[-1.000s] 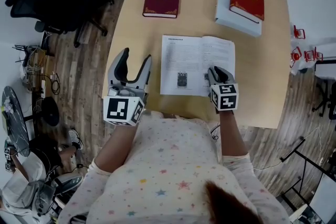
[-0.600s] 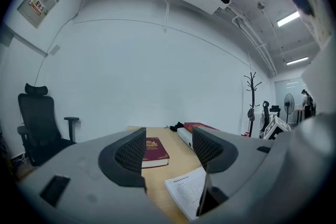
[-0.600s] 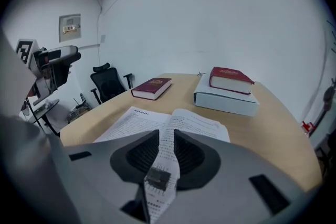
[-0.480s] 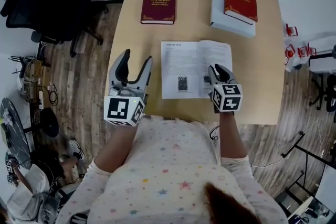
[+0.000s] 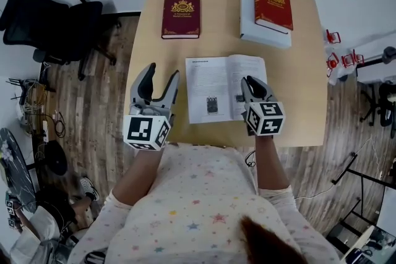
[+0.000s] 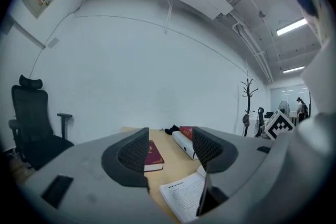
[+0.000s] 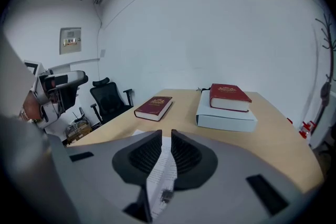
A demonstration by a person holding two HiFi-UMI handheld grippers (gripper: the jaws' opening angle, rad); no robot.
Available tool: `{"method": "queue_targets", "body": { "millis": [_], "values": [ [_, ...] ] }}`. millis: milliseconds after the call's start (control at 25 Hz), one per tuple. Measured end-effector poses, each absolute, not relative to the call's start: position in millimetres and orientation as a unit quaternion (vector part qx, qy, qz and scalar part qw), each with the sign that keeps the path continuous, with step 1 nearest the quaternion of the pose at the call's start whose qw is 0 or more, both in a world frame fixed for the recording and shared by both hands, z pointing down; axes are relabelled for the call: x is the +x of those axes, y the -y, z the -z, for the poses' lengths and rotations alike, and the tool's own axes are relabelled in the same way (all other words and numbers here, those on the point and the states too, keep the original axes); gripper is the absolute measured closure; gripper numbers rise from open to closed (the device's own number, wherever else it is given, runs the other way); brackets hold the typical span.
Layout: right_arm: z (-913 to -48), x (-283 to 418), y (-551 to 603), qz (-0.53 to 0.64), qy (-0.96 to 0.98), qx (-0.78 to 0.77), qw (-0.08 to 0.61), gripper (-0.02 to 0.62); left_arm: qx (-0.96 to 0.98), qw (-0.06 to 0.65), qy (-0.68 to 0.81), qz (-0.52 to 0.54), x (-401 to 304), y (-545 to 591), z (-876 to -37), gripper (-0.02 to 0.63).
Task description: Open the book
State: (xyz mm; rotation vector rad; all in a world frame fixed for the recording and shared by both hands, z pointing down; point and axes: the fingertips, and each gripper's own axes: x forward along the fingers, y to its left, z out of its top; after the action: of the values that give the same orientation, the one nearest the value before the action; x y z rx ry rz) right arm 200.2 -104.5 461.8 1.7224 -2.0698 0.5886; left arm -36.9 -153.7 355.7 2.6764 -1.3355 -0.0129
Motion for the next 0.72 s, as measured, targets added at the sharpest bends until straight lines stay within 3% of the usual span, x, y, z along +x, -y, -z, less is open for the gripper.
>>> {"method": "queue_targets", "body": {
  "millis": [520,720],
  "values": [
    [-408,187,110,-0.174,0.755,0.614,0.149,0.562,0.9,0.081,0.428,0.01,-23,150,-345,0.351],
    [-391,184,108,-0.161,0.762,0.614,0.13,0.572,0.905,0.077,0.419,0.013,-17,144,-342,0.393]
  ]
}}
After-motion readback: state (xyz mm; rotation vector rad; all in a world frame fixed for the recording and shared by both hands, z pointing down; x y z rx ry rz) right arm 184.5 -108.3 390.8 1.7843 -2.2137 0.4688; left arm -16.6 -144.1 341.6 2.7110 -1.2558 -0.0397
